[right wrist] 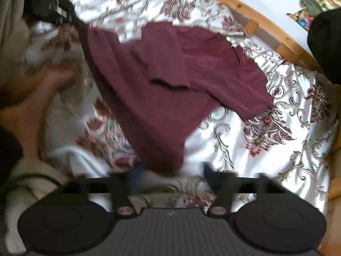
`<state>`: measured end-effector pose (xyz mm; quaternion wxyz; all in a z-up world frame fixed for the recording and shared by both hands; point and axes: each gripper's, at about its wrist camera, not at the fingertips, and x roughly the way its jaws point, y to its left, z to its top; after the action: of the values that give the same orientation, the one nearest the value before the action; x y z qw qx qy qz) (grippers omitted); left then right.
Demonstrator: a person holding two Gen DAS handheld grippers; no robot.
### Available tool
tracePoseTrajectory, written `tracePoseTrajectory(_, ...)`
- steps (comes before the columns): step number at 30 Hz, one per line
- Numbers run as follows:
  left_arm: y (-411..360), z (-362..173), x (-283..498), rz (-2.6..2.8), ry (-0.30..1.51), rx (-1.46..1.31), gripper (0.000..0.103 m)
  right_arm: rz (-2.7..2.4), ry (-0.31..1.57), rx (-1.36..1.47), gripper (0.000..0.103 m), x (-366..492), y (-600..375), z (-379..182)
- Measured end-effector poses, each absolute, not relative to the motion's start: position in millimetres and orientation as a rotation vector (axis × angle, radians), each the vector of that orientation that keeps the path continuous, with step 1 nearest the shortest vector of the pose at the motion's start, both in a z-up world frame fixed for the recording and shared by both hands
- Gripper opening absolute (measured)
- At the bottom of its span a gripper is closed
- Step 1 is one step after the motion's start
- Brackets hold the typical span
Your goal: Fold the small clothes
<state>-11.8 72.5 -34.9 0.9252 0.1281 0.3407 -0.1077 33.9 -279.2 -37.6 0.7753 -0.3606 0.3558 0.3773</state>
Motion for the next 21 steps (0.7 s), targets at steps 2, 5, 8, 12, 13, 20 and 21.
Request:
tracePoseTrajectory(2, 77, -37, -10, -0.205, 0.705, 0.249, 0.005, 0.812, 0.786, -0.822, 0.076, 35, -278, -45)
tracePoseTrajectory(5, 81, -38, -4, -0.197, 0.716, 0.236, 0.005, 0.814, 0.788, -0.889, 0.076, 35, -270, -61)
tracePoseTrajectory(8, 81, -38, 1, -0.174, 0.714, 0.244, 0.005, 0.844, 0.772, -0.97, 0.076, 35, -257, -83)
tracePoseTrajectory(12, 82, -35, 9, -0.117, 0.701, 0.261, 0.005, 0.814, 0.644, -1.154, 0.082, 26, -243, -103)
tracePoseTrajectory(13, 84, -33, 11, -0.106, 0.697, 0.255, 0.005, 0.806, 0.61, -1.176, 0.084, 25, -242, -104)
tracePoseTrajectory(20, 90, -23, 29, -0.08, 0.687, 0.228, 0.006, 0.719, 0.393, -1.343, 0.082, 23, -249, -99)
tracePoseTrajectory(21, 90, -23, 30, -0.079, 0.687, 0.228, 0.006, 0.713, 0.368, -1.357, 0.082, 24, -249, -98)
